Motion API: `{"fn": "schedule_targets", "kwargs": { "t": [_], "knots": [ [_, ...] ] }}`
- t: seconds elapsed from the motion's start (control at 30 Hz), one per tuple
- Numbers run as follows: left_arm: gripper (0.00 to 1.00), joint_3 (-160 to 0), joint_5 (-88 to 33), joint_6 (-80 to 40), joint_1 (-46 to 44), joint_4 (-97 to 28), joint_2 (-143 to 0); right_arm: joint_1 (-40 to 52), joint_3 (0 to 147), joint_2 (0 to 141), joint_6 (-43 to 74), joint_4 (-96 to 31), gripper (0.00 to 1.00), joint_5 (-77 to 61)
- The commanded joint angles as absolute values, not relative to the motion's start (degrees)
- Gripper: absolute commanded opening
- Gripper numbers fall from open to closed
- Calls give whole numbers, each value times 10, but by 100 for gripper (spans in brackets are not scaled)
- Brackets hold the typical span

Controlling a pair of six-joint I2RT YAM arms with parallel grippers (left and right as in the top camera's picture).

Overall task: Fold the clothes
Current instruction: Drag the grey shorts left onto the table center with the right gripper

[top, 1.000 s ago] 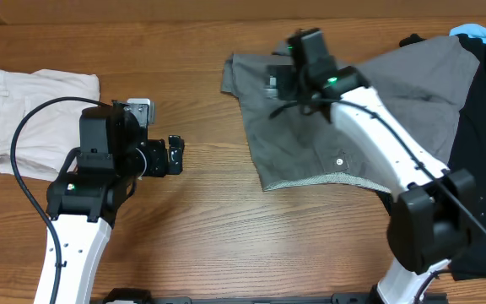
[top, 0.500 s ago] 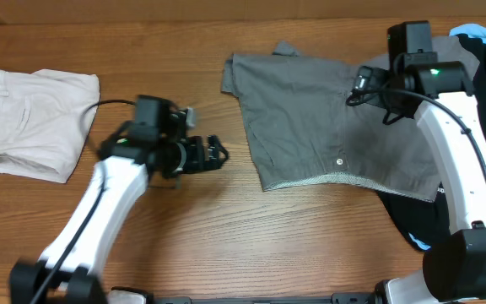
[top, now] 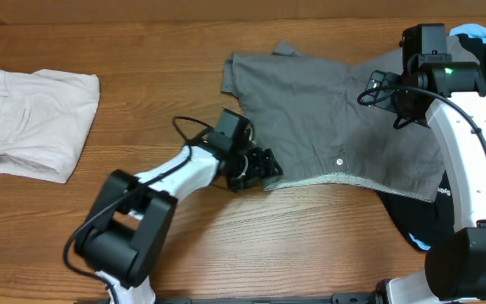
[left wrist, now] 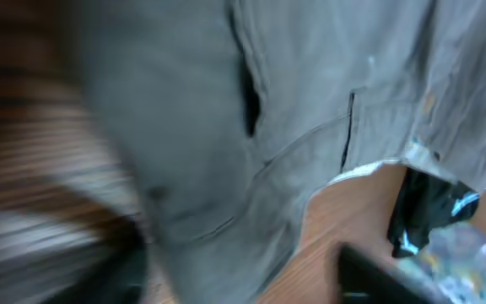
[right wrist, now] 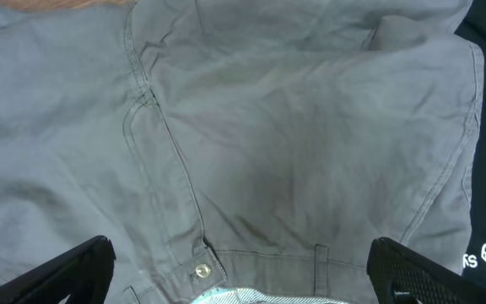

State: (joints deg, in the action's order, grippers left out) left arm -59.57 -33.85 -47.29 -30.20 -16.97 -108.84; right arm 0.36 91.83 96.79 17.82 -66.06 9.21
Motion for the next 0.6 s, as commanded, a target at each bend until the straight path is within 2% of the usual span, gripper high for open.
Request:
{"fn": "schedule_targets", "kwargs": {
  "t": [0.0, 0.03, 0.13, 0.3, 0.43, 0.57],
  "knots": [
    [16, -602, -387, -512, -320, -164, -1109, 2, 927, 960, 181, -661, 100, 90],
    [4, -602, -395, -495, -320, -177, -1109, 2, 927, 960, 181, -662, 100, 90],
    [4, -602, -398, -470, -297, -279, -1100, 2, 927, 960, 180, -665, 100, 90],
    [4, -602, -338, -292, -185, -517, -1055, -5, 927, 960, 180, -669, 100, 90],
    [4, -603, -217, -144, -6, -693, -988, -10, 927, 960, 176, -672, 100, 81],
    [4, -603, -206, -89, 148, -736, -964, -9, 927, 963, 57, -662, 100, -66]
  ]
}}
